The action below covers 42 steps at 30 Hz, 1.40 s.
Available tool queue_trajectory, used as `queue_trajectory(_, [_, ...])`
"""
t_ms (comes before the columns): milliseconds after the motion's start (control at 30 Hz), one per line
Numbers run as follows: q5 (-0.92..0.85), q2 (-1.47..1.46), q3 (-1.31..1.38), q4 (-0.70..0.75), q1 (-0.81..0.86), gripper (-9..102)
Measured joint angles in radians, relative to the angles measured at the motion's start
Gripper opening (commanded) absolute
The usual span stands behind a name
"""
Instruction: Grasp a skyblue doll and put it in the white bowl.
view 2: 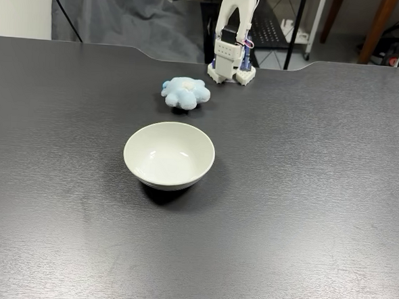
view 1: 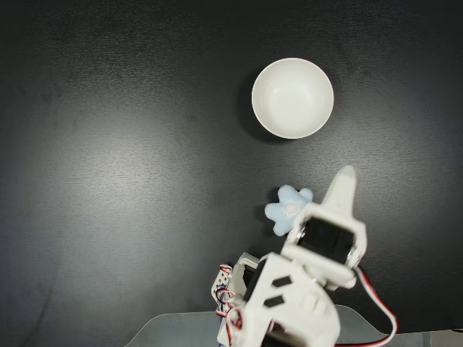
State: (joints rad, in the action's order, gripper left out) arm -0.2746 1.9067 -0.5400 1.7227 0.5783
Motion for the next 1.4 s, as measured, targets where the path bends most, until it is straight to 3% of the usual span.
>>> queue_trajectory(433, [-0.371, -0.005, -0.38, 0.0, 0.244, 0])
queue_trajectory(900, [-0.606, -0.005, -0.445, 0.0, 0.273, 0])
queue_trajectory(1400, [-0.79, -0.006, -1.132, 0.0, 0.307, 0])
